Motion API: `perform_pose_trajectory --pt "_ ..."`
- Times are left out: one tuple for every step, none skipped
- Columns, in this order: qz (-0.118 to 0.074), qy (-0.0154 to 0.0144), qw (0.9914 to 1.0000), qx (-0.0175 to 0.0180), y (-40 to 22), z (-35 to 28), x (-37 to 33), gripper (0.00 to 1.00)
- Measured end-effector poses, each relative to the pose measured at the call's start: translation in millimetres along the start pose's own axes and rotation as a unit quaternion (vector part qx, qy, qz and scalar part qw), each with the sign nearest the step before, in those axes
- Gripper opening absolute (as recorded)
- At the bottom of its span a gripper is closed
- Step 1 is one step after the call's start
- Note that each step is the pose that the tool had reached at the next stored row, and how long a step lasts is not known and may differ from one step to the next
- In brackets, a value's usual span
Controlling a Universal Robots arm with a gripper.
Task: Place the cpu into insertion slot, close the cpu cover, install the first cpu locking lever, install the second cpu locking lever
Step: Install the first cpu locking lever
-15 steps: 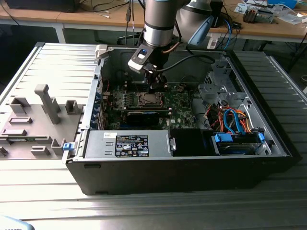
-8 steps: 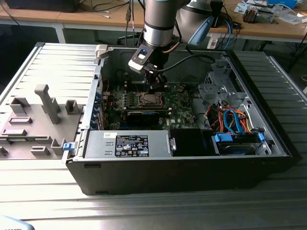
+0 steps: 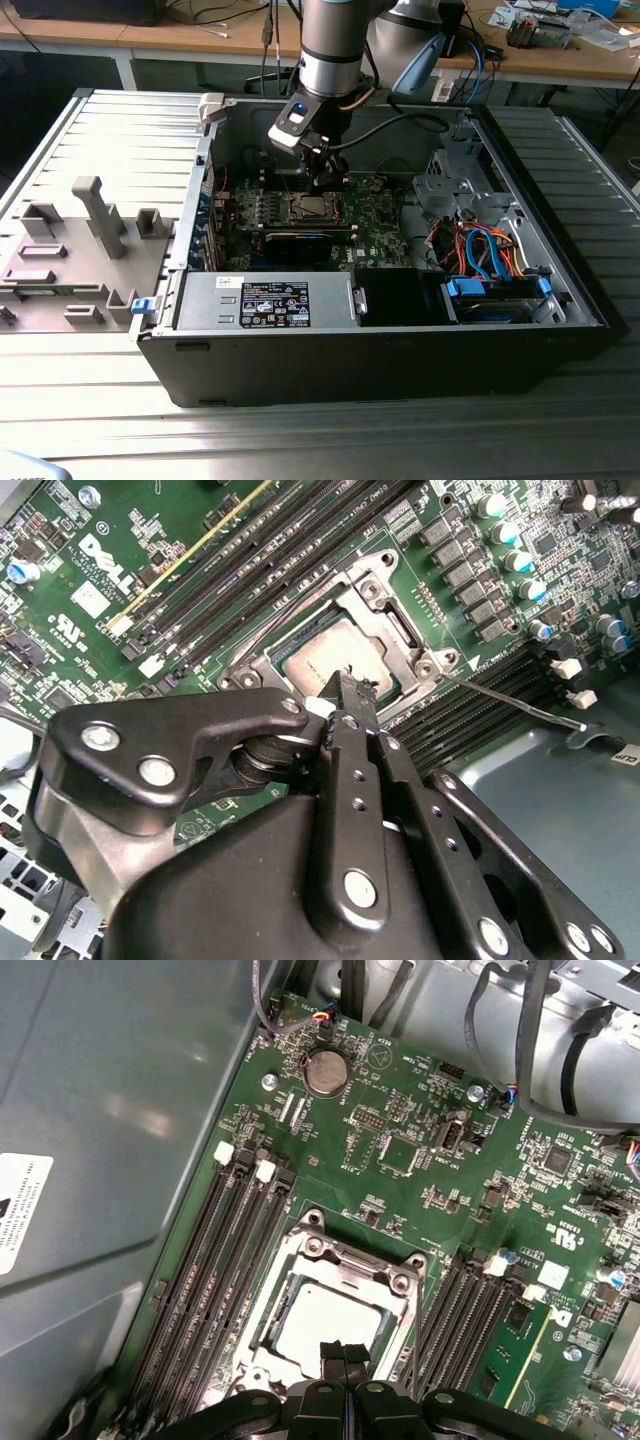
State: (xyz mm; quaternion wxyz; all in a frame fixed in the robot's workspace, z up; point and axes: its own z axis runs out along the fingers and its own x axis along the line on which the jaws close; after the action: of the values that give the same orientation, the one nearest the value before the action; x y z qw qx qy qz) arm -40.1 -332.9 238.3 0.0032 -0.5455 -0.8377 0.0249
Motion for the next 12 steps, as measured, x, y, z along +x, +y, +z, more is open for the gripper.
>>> perform_pose_trajectory --pt "-0.001 -0.0001 1.0 0.0 0.0 0.0 0.0 0.11" --pt "-0.003 -0.0001 1.0 -0.0001 0.0 0.0 0.0 0.11" --pt "-0.004 -0.0002 0.99999 -0.0001 0.0 0.0 0.0 0.11" --pt "-0.006 -0.0003 0.99998 -0.0001 0.0 0.0 0.0 0.11" --pt "-0.006 -0.0003 0.99998 -0.0001 0.0 0.0 0.0 0.11" --pt "-0.007 -0.0003 0.99997 -0.0001 0.0 0.0 0.0 0.11" --pt "-0.008 -0.0004 0.99996 -0.0002 0.0 0.0 0.0 0.11" --pt "-0.01 -0.0005 0.99995 -0.0002 0.0 0.0 0.0 0.11" --pt "-0.011 -0.0005 0.99994 -0.0002 0.0 0.0 0.0 0.11" --pt "-0.011 -0.0005 0.99994 -0.0002 0.0 0.0 0.0 0.11" --pt "-0.013 -0.0006 0.99992 -0.0002 0.0 0.0 0.0 0.11" --pt "-0.013 -0.0006 0.99991 -0.0002 0.0 0.0 0.0 0.11"
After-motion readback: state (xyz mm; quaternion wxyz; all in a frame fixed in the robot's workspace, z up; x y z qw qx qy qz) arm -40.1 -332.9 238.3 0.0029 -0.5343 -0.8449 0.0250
